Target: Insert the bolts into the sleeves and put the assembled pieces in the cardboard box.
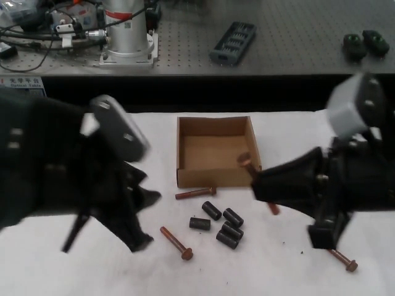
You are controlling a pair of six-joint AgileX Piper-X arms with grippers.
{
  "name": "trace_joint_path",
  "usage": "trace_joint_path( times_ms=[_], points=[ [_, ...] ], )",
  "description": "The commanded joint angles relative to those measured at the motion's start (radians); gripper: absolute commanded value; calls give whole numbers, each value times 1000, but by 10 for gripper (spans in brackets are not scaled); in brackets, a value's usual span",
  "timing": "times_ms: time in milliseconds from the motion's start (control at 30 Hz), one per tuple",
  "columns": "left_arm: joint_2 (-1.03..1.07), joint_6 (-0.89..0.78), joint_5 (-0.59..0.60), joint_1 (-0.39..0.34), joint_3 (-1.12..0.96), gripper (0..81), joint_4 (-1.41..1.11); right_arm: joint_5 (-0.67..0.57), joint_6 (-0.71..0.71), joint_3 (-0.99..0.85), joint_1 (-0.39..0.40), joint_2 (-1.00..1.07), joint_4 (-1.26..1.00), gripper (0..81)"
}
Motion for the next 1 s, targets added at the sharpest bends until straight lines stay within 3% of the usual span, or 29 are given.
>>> trace_joint_path(
  times_ms=[0, 167, 333, 967],
  points=[
    [109, 119, -18, -44, -36, 276, -22, 3, 14, 22, -39, -49, -10, 4],
    [210, 194, -10, -68, -41, 276, -82, -7, 54, 104, -176, -145, -15, 4],
    [282, 285, -14, -81, -81, 276, -75, -75, 59, 158, -250, -178, -15, 4],
    [458, 609, -7, -81, -321, 276, 151, -73, 81, 164, -260, -178, -16, 4]
  ],
)
